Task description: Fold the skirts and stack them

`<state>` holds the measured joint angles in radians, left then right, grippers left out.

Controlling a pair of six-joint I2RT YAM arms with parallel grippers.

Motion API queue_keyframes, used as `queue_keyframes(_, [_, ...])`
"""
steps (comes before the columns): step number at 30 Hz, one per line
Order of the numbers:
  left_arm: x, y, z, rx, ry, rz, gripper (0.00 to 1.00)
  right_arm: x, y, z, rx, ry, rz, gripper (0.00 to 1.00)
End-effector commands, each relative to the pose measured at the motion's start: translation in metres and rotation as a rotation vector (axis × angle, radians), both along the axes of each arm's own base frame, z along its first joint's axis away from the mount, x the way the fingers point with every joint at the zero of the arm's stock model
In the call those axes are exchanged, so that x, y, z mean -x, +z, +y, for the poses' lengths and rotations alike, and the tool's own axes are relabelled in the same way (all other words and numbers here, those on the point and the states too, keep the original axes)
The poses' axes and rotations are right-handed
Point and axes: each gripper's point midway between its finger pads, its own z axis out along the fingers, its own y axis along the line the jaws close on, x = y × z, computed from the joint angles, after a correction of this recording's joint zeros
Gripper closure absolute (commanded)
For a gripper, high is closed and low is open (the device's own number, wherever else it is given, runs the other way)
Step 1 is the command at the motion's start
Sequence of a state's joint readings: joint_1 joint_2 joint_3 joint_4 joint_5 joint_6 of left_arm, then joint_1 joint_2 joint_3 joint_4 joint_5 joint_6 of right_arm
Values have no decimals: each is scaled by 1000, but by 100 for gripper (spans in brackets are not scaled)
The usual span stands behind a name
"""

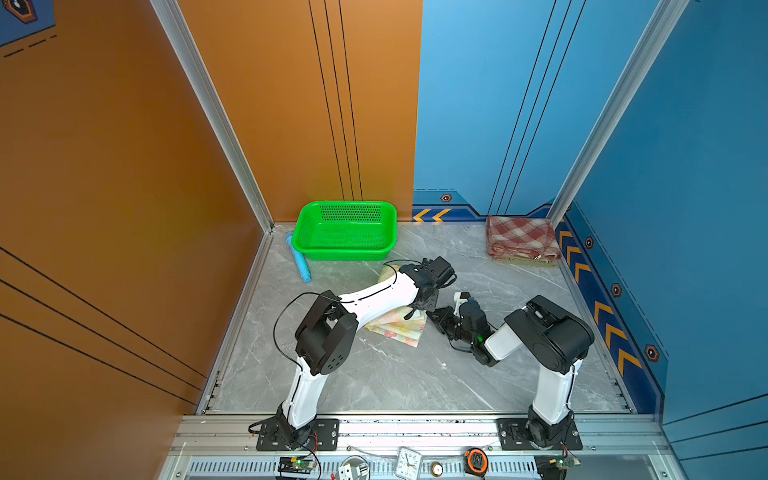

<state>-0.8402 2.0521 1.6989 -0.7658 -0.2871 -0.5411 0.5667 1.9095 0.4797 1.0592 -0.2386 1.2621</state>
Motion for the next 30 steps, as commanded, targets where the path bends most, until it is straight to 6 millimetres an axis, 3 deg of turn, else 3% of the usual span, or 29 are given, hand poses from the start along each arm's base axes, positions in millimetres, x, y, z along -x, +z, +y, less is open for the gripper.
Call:
queue_keyframes(1, [0,8,-9,29,-5,1,100,36,-65,-16,136,6,212,86])
queue_keyframes(16, [1,-44,-21,4,11,88,100,37,-66,-9,135,23,212,86])
queue_keyframes(30, [5,-82,-8,10,65,149,100,39,-69,-7,138,35,224,86])
